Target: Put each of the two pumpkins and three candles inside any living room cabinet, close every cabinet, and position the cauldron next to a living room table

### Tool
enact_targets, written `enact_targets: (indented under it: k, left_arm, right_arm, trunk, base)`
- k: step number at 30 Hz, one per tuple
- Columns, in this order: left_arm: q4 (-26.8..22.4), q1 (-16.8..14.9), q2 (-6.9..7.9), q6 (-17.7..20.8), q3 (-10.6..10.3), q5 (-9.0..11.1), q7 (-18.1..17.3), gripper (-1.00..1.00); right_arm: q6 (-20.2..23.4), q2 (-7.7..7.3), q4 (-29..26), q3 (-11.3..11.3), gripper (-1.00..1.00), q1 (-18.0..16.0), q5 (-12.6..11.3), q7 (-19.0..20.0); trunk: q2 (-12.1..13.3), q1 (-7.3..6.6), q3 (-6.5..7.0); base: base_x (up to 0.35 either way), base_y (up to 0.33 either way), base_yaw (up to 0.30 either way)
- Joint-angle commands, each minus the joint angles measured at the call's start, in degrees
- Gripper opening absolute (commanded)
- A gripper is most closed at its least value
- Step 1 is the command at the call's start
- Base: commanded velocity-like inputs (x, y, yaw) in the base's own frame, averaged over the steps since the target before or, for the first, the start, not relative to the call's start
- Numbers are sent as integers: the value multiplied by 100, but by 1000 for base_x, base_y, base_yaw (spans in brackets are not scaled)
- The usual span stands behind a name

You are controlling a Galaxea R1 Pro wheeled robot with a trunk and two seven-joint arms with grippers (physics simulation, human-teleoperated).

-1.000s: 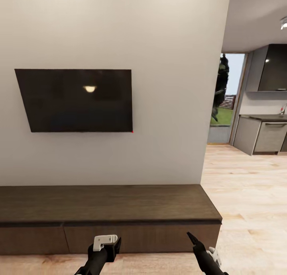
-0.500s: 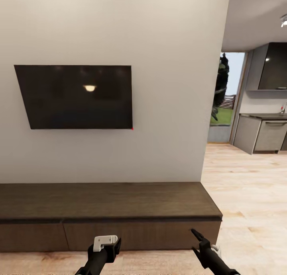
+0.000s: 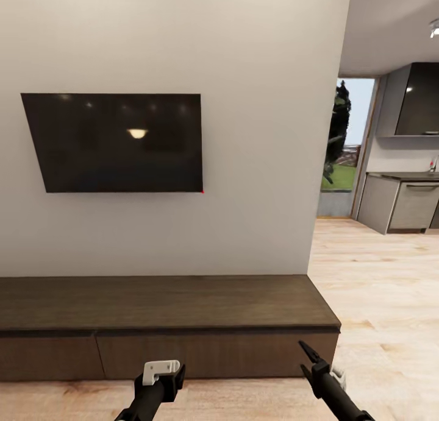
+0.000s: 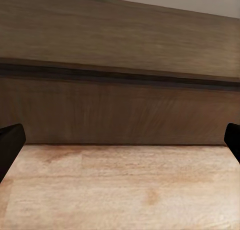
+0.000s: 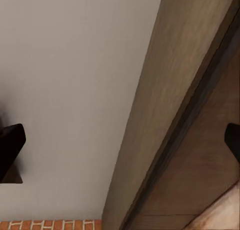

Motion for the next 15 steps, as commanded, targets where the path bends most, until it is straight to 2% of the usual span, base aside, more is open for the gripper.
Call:
enact_targets:
  k: [1, 5, 15]
  left_arm:
    - [-11, 1, -2, 35, 6, 29, -19, 100]
    - [-18, 0, -2, 37, 6, 32, -38, 100]
    - [-26, 4, -2, 40, -129, 34, -44, 100]
  right_arm:
    - [2, -3, 2, 18, 100, -1, -58, 72]
    - [-136, -20, 2, 16, 100, 14, -53, 374]
    - [-161, -58, -4, 12, 100, 36, -59, 508]
  trunk:
    - [-4, 0, -6]
    - [-4, 0, -6]
    - [-4, 0, -6]
  base:
    - [0, 0, 0]
    - [0, 0, 0]
    - [3, 0, 0]
